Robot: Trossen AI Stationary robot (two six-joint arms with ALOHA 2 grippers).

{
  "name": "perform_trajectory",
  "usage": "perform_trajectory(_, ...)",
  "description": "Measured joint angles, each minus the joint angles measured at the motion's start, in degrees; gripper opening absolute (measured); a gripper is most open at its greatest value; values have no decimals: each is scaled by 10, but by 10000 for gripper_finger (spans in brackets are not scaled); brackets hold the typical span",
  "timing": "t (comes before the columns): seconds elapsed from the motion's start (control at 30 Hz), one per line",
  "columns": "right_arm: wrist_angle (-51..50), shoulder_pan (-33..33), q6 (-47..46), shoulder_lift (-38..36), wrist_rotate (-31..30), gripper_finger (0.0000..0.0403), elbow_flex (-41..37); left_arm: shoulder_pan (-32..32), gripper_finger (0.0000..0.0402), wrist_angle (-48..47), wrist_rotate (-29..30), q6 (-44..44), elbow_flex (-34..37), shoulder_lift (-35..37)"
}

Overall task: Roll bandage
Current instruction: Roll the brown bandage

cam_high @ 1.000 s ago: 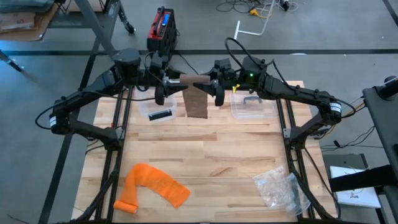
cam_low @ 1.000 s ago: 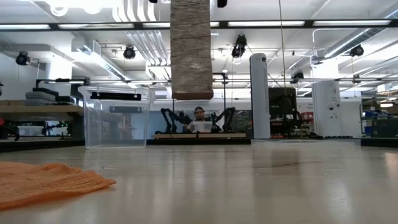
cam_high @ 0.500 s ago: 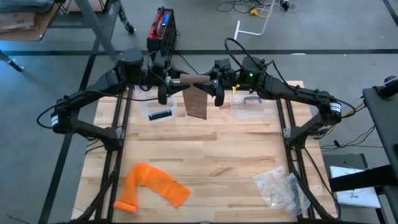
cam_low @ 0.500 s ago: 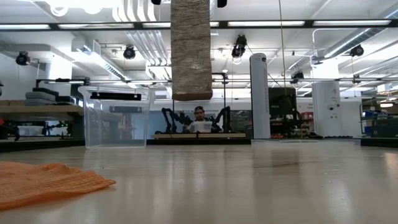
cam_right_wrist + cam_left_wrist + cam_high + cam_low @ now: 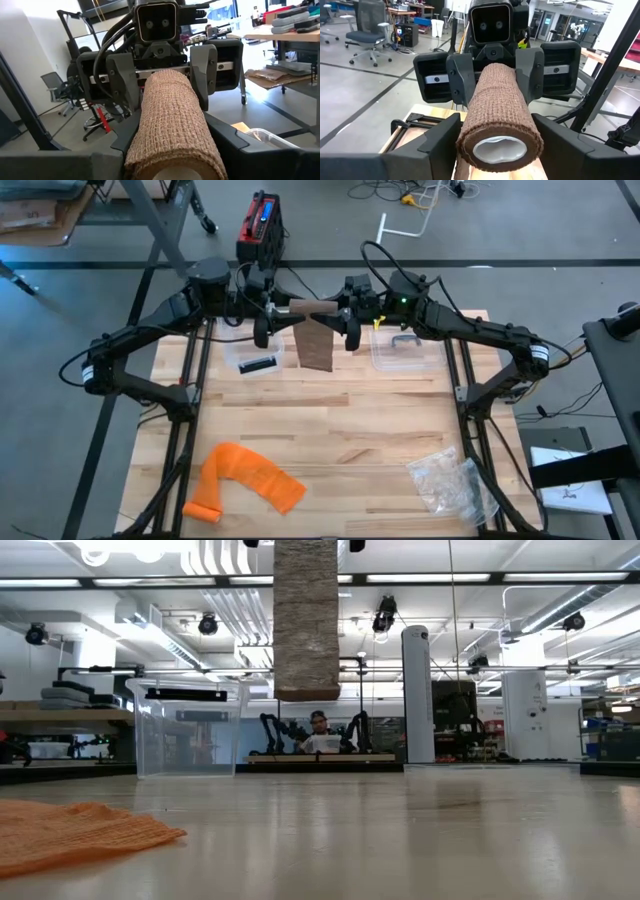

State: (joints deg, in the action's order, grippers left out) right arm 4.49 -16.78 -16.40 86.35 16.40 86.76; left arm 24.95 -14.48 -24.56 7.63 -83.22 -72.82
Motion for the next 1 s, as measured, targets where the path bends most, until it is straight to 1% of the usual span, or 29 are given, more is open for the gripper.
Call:
perform_trajectory(0.17, 0, 0, 0, 0, 0, 158, 0, 0, 227, 0, 0, -16, 0, 2)
perform_trajectory(0.33, 0, 0, 0, 0, 0, 158, 0, 0, 237, 3, 0, -16, 0, 2)
perform_trajectory(0.7, 0, 0, 6, 0, 0, 155, 0, 0, 260, 41, 0, -31, 0, -5)
perform_trajectory(0.83, 0, 0, 7, 0, 0, 154, 0, 0, 254, 44, 0, -34, 1, -15)
perform_trajectory(1.0, 4, 0, 19, 0, 0, 152, 0, 0, 234, 43, 0, -36, 1, -16)
